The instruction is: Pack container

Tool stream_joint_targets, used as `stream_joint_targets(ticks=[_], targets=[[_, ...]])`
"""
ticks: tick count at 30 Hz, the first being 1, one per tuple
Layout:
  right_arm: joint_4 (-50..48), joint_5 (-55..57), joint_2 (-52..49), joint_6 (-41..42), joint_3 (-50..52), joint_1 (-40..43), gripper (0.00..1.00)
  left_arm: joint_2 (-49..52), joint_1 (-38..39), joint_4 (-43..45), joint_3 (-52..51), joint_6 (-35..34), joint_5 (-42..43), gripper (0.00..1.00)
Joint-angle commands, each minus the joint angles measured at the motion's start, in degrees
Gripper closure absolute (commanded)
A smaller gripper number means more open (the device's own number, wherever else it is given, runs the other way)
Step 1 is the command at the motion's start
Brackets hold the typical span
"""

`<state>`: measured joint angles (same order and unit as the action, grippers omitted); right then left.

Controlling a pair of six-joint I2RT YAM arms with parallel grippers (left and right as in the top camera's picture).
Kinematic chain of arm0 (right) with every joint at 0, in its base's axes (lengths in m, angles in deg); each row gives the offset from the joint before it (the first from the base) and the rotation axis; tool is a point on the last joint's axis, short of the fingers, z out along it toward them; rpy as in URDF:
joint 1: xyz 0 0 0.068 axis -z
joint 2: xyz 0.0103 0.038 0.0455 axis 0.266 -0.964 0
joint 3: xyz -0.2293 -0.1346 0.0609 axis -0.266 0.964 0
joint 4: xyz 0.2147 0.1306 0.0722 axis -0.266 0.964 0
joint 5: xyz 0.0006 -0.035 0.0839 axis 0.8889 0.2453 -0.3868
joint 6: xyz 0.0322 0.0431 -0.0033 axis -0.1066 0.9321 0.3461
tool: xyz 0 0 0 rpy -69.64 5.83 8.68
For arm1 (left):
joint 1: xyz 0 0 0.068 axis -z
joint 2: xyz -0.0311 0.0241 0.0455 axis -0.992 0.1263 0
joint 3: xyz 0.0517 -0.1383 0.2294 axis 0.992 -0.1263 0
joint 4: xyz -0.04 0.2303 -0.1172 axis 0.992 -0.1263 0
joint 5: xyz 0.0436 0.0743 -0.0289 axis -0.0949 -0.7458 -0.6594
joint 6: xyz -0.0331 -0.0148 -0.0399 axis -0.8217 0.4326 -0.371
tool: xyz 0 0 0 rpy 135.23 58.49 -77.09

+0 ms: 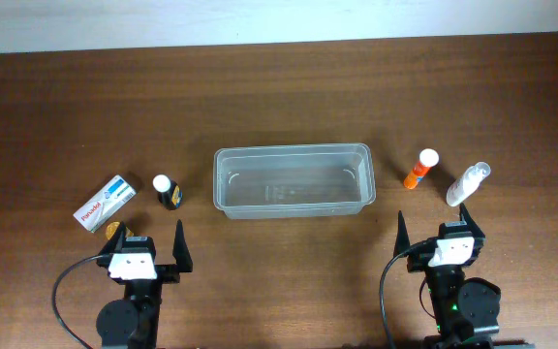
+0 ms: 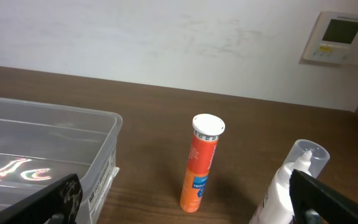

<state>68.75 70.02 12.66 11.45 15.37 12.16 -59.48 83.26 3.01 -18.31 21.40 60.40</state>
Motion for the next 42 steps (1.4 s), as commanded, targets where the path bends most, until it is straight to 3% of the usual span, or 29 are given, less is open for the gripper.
stream_joint_targets(ticks=[1,7,14,24,28,33,42], targets=[[0.09,-0.02,0.37,-0.39,0.52,-0.09,0.02,-0.48,-0.04,-0.48,-0.07,0.9,-0.02,0.01],[0.09,0.13,0.26,-0.35,0.52,-0.09,0.02,1.01,-0.09,-0.5,-0.07,-0.28,-0.39,0.0],[-0.15,4.24,-1.79,6.82,0.15,-0.09,0.02,8.26,-0.11,-0.46,0.26,-13.62,-0.35,0.01],[-0.15,4.26,-15.56,10.19,-9.2,-0.09,0.02,25.57,-0.22,5.64,9.22,-10.21,-0.9,0.01],[0.07,4.24,-25.9,10.21,-17.49,-0.09,0.02,35.78,-0.33,8.94,15.82,-9.31,-1.05,0.01],[5.31,4.0,-40.76,10.84,-31.39,0.87,0.02,50.25,-1.22,5.92,29.49,-9.31,-0.76,0.01],[30.42,-5.14,-67.01,14.51,-61.81,10.23,0.02,71.58,-7.08,-15.1,55.47,-9.31,7.15,0.01]])
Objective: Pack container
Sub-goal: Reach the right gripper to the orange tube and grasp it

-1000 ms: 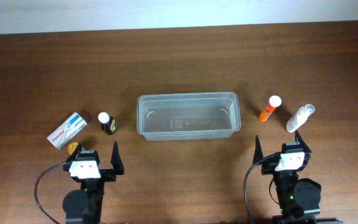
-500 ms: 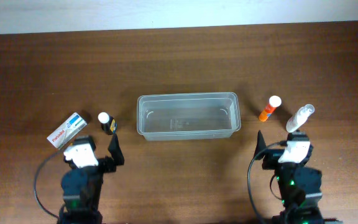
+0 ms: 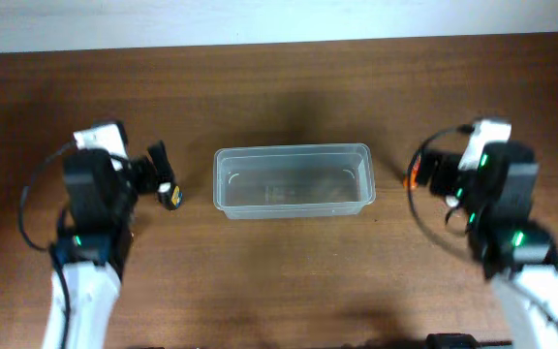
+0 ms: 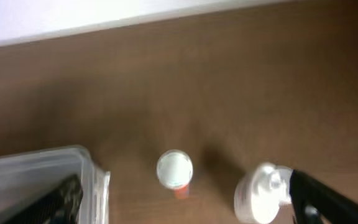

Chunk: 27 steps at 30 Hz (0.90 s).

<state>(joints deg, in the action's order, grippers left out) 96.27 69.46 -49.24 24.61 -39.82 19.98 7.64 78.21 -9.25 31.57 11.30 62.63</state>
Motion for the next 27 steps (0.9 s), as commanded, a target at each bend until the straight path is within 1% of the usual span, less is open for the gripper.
stream_joint_targets(ticks=[1,3,6,8,12,18,27], targets=[[5.6,-4.98,-7.82,1.36,-9.38,3.28,0.02,6.01,-2.71,-4.37,7.3,0.79,6.54,0.01],[10.45,-6.38,-12.87,1.36,-14.12,4.61,0.02,8.83,-3.87,-6.45,9.97,0.79,9.46,0.01],[15.19,-8.66,-18.88,1.31,-19.34,5.22,0.02,11.32,-4.66,-6.58,11.47,0.74,13.51,0.01],[16.85,-8.87,-21.49,1.31,-21.35,5.16,0.02,11.89,-4.63,-6.49,11.5,0.74,13.9,0.01],[16.22,-8.37,-23.43,-1.73,-22.01,5.16,0.0,12.02,-4.63,-4.7,11.5,0.72,13.92,0.01],[16.63,-8.41,-25.38,-1.73,-21.99,5.16,0.0,12.07,-4.66,-3.89,11.5,0.74,11.23,0.01],[18.25,-8.39,-33.03,-1.75,-21.99,3.28,0.0,12.07,-4.63,-3.85,11.5,0.74,10.01,0.01]])
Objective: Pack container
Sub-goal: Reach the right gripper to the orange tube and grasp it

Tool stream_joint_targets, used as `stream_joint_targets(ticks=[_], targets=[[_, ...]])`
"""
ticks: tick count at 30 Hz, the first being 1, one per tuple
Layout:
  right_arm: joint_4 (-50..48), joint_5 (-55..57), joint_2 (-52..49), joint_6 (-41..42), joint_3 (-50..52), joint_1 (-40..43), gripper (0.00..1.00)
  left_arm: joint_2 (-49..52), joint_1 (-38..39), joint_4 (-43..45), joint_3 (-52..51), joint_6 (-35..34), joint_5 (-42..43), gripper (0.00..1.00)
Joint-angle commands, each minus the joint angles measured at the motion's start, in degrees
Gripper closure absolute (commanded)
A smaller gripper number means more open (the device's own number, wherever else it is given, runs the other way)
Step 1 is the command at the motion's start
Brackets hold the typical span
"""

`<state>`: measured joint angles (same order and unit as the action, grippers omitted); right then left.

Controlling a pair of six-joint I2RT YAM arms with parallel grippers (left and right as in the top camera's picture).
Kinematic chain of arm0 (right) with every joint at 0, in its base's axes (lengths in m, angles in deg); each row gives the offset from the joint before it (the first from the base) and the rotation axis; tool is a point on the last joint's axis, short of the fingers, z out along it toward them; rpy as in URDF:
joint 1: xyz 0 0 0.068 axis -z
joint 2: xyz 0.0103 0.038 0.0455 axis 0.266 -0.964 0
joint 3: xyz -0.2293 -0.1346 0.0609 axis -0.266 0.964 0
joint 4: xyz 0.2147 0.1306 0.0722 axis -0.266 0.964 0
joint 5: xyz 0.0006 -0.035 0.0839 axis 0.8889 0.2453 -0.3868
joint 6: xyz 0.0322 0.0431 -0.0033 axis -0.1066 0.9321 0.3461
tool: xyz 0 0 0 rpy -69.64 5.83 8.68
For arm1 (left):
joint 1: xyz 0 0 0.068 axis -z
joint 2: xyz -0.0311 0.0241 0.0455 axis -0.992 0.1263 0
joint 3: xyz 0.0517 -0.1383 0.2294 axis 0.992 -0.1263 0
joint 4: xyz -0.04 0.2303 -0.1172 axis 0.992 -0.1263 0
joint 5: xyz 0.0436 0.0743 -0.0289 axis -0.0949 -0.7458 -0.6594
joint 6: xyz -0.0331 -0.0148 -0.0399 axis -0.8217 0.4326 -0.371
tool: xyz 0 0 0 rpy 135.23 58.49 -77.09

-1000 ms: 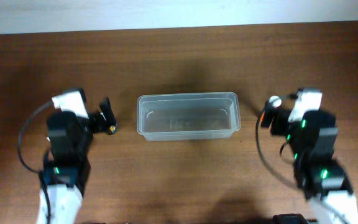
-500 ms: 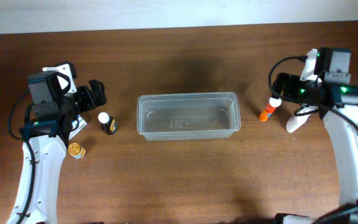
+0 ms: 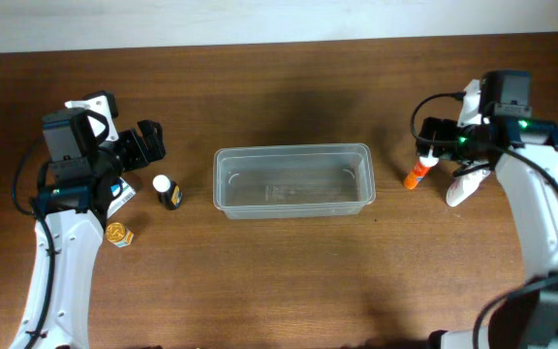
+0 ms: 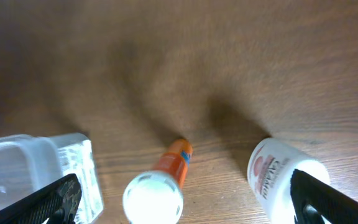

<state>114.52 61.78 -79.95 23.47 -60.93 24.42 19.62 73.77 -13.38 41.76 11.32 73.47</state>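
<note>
A clear plastic container [image 3: 292,181] stands empty at the table's middle. To its right stands an orange tube [image 3: 417,174] with a white cap [image 4: 153,198], and a white bottle [image 3: 461,184] [image 4: 278,177] stands just right of it. My right gripper [image 3: 434,143] [image 4: 185,186] hangs open straight above the tube, one finger on each side of it, touching nothing. On the left are a small dark bottle [image 3: 167,191] with a white cap and a white box [image 3: 119,197] partly hidden under my arm. My left gripper [image 3: 149,145] is open just behind the small bottle.
A small gold round item [image 3: 117,234] lies in front of the white box. The container's right wall [image 4: 73,168] is near my right gripper's left finger. A pale wall runs along the table's far edge.
My right gripper now looks more steeply down on the orange tube, whose cap appears larger and nearer. My left gripper sits a little farther back from the small dark bottle. No object has moved.
Both arms first sat folded at the table's near edge, grippers open, with all items in place. Then each had reached out, left by the small bottle, right by the orange tube. Now both hang open over those items, holding nothing.
</note>
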Motion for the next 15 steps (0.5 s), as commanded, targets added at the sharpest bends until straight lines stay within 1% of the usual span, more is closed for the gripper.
stream_joint_targets(ticks=[1,2,5,8,12,13,15], targets=[[-0.2,-0.72,-3.17,-0.59,-0.87,-1.42,0.0,0.09,-0.2,0.28,1.31,0.72,-0.83,0.01],[-0.5,-0.7,-4.24,-0.59,-0.87,-1.73,0.0,0.09,-0.2,0.28,1.31,0.72,-0.83,0.01],[-1.66,-0.68,-6.99,-0.59,-0.87,-2.25,0.06,0.09,-0.2,0.28,1.31,0.72,-0.83,0.0],[-2.16,-0.7,-9.11,-0.57,-0.87,-2.23,0.18,0.09,-0.2,0.31,1.31,0.72,-0.83,0.01],[-2.51,-0.7,-9.64,-0.55,-0.87,-2.23,0.33,0.09,-0.2,0.5,1.31,0.72,-0.83,0.01],[-2.64,-0.7,-9.62,-0.55,-0.87,-2.23,0.38,0.09,-0.2,0.68,1.31,0.72,-0.83,0.01],[-2.58,-0.7,-9.62,-0.55,-0.87,-2.23,0.44,0.09,-0.2,0.85,1.29,0.72,-0.83,0.0]])
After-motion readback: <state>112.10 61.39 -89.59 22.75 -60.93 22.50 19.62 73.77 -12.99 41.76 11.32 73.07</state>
